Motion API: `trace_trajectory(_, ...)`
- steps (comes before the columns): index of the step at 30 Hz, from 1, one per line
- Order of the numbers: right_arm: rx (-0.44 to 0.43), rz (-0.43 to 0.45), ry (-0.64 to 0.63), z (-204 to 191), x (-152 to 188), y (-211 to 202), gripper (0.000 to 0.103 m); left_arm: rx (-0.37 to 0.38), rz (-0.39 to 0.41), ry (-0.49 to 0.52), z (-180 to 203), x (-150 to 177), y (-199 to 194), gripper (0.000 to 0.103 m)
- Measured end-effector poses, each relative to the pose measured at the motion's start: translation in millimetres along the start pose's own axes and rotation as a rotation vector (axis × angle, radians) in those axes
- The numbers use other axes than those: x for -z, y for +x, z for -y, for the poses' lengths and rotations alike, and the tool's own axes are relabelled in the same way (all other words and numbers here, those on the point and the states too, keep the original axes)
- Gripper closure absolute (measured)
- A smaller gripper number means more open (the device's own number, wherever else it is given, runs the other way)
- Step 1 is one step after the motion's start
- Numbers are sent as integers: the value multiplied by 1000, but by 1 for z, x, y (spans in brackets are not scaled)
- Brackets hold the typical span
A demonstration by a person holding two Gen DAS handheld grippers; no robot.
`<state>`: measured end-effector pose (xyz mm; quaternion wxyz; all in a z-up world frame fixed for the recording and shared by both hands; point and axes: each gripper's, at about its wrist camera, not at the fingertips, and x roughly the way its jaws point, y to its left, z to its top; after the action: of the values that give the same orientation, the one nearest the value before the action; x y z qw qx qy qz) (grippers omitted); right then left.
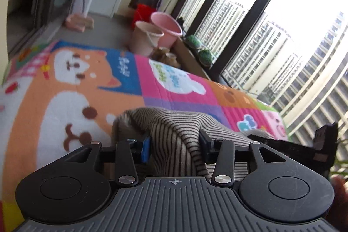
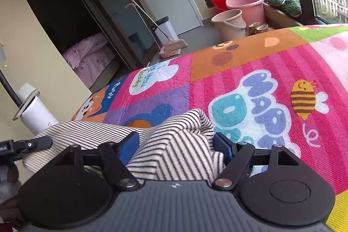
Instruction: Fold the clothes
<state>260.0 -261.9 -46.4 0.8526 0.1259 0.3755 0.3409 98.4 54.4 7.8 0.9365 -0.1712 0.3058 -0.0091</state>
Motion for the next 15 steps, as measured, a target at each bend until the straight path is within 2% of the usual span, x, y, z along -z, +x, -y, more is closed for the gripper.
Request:
trace_trajectory(1, 0, 3, -9, -1, 1, 0, 26, -60, -10, 47, 1, 3, 8, 45)
trace_trajectory(2, 3, 4, -20, -2, 1, 0, 25, -107, -19, 83, 0, 6, 14, 29)
trace_trajectory(3, 6, 4, -28, -3, 2, 0, 25, -128, -25, 97, -3, 7, 16, 25)
trace_trajectory(5, 9, 3, -38, -5, 3, 0, 25, -119, -17, 77, -9, 4, 9, 23)
trace_trajectory(7, 2, 1, -32, -3, 2, -1, 24, -104, 24, 43, -12, -3, -6, 23)
trace_trajectory(9, -2, -1, -28, -2, 2, 0, 23, -70, 55, 5, -16, -14, -14, 17)
trace_trajectory(10, 2, -2, -32, -3, 2, 0, 22, -47, 57, -15, -18, -19, -14, 9)
trace_trajectory(12, 9, -2, -39, -5, 2, 1, 22, -35, 28, -36, -21, -26, -2, 9)
trace_trajectory(15, 10, -3, -39, -5, 3, 0, 22, -61, -67, -44, -21, -29, 33, 9)
